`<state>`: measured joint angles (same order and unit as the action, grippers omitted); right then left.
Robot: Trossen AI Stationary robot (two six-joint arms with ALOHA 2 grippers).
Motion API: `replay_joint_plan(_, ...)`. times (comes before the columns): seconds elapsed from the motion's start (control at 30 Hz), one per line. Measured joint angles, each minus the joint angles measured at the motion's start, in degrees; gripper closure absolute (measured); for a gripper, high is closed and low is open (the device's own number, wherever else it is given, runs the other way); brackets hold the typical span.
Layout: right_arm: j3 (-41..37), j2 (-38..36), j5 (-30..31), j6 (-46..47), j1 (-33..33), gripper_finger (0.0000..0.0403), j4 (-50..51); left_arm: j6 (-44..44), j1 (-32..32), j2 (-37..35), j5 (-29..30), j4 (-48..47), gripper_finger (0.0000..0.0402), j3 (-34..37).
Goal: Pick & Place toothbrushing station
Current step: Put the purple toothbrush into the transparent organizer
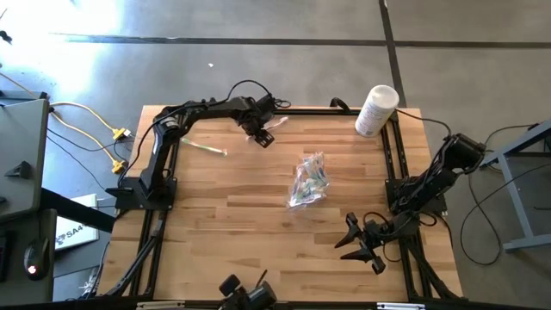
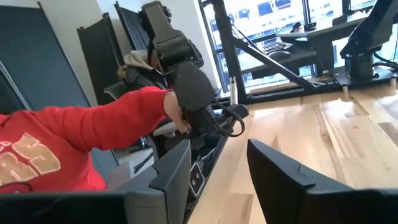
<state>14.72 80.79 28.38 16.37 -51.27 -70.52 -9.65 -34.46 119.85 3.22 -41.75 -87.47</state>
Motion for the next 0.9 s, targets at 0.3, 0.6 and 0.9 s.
replay_joint_plan(0.3, 0.0, 0.0, 0.0, -5.6, 0.3, 0.0253, 0.0, -4.2, 1.3, 0.0, 0.9, -6.5, 0.0366, 0.1)
replay_joint_plan(0.6, 0.0, 0.0, 0.0, -6.1, 2.2, 0.0253, 0.0, -4.2, 6.3, 0.0, 4.9, -9.3, 0.0392, 1.7)
replay_joint_plan(0.9, -0.1, 0.0, 0.0, -10.4, 2.3, 0.0253, 0.0, -7.9, 13.0, -9.0, 9.8, -20.1, 0.0392, 0.5)
